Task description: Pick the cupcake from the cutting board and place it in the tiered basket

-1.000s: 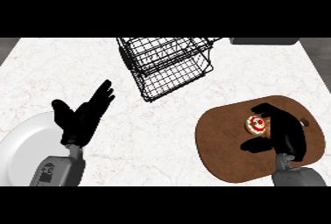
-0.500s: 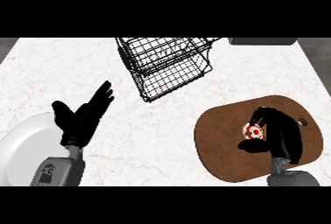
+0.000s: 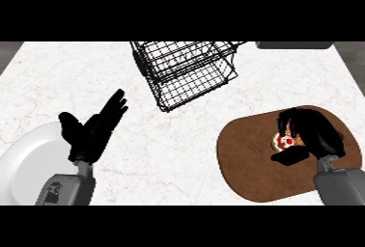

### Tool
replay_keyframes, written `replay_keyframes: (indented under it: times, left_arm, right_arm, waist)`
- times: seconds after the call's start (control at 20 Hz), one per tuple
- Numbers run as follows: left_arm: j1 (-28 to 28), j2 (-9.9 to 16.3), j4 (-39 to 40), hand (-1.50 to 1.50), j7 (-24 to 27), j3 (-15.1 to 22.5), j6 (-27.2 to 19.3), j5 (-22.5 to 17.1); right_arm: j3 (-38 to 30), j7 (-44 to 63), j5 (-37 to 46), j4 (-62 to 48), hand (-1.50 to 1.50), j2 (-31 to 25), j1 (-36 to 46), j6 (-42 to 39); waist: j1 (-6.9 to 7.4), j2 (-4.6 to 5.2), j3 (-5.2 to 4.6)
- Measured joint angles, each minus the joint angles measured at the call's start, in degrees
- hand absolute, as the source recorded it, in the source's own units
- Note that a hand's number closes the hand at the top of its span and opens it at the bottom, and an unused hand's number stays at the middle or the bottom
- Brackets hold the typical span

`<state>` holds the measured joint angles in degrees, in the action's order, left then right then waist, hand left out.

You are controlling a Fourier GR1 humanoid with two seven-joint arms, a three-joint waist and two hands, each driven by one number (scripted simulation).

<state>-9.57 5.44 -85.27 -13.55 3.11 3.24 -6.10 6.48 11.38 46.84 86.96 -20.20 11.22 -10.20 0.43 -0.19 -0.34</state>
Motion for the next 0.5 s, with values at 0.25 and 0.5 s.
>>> replay_keyframes:
  times: [0.25, 0.5]
  left_arm:
    - [1.0, 0.1, -0.7, 0.0, -0.4, -0.3, 0.1, 0.0]
    - [2.0, -0.1, -0.4, 0.0, 0.6, -0.3, 0.4, 0.1]
  right_arm:
    - [-6.0, 1.6, -10.3, 8.0, 1.5, -1.3, 2.3, -9.4]
    - [-13.1, 6.9, -19.3, 16.6, 1.5, -2.1, 7.6, -15.0]
  waist:
    - [-0.64, -0.02, 0.22]
    - [-0.83, -0.09, 0.26]
